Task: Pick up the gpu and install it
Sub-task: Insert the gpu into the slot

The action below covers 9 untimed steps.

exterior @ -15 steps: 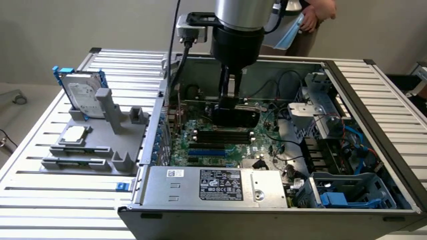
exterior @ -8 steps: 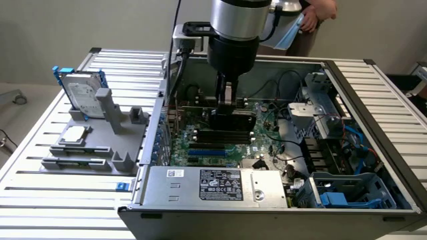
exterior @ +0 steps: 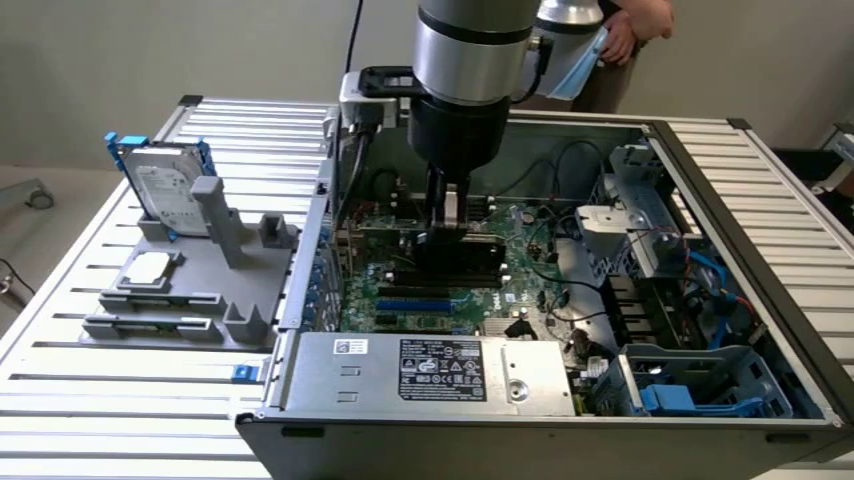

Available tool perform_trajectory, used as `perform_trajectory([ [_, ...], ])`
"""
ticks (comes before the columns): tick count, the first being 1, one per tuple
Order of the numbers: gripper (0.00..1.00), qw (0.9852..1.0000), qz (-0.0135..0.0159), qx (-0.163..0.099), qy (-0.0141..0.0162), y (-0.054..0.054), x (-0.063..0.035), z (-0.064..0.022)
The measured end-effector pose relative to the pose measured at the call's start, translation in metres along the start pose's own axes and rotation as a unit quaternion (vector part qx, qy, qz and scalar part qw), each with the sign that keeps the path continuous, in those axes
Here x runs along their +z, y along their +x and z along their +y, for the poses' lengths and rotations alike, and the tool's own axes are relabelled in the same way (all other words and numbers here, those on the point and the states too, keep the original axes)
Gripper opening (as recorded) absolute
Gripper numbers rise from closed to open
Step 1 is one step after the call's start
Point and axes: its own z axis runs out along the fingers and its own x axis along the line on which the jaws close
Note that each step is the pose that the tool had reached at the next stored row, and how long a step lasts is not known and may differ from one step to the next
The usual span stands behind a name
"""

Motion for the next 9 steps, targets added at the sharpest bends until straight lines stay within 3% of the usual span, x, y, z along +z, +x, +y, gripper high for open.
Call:
perform_trajectory([
  [9,0.27,1.0000,-0.0009,-0.001,0.0012,0.002,0.0166,0.0061],
])
